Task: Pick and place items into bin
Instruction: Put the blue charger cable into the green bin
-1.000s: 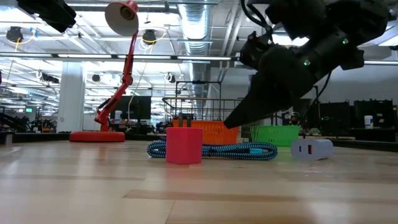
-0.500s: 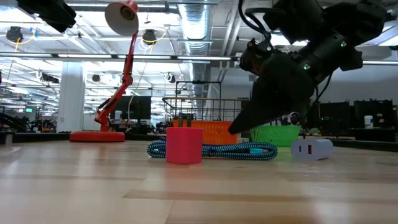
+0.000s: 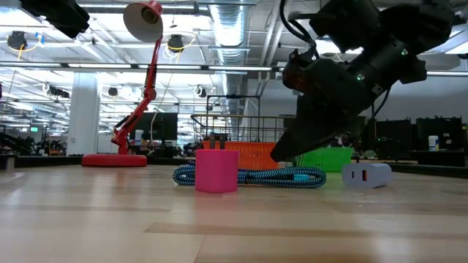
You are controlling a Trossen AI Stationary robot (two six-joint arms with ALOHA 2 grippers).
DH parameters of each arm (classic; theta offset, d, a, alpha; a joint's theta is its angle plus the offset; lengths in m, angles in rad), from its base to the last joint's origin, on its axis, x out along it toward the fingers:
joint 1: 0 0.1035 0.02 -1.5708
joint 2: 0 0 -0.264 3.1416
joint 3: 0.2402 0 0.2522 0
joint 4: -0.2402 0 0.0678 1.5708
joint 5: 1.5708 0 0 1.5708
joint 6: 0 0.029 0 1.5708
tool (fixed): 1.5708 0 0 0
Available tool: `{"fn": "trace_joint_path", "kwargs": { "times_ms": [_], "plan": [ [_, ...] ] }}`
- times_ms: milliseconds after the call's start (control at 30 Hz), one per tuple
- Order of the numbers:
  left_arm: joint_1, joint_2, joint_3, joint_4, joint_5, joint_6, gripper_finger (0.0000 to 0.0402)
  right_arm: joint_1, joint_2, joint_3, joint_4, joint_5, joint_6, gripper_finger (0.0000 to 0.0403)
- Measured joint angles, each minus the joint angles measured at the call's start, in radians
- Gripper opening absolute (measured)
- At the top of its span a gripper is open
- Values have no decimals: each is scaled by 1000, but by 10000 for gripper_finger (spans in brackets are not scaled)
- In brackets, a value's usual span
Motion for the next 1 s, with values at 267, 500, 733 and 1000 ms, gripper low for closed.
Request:
{"fn": "trace_joint_path", "kwargs": {
  "times_ms": [267, 500, 733, 1000],
  "plan": [
    [0, 0, 0, 0, 0, 1, 0, -17, 0, 0, 0, -20, 1, 82],
    [0, 0, 0, 0, 0, 5, 0, -15, 0, 0, 0, -29, 0, 82],
    [0, 0, 0, 0, 0, 7, 0, -15, 0, 0, -4, -87, -18, 82],
    [0, 0, 0, 0, 0, 7, 0, -15, 0, 0, -40, -103, -54, 82]
  ]
}}
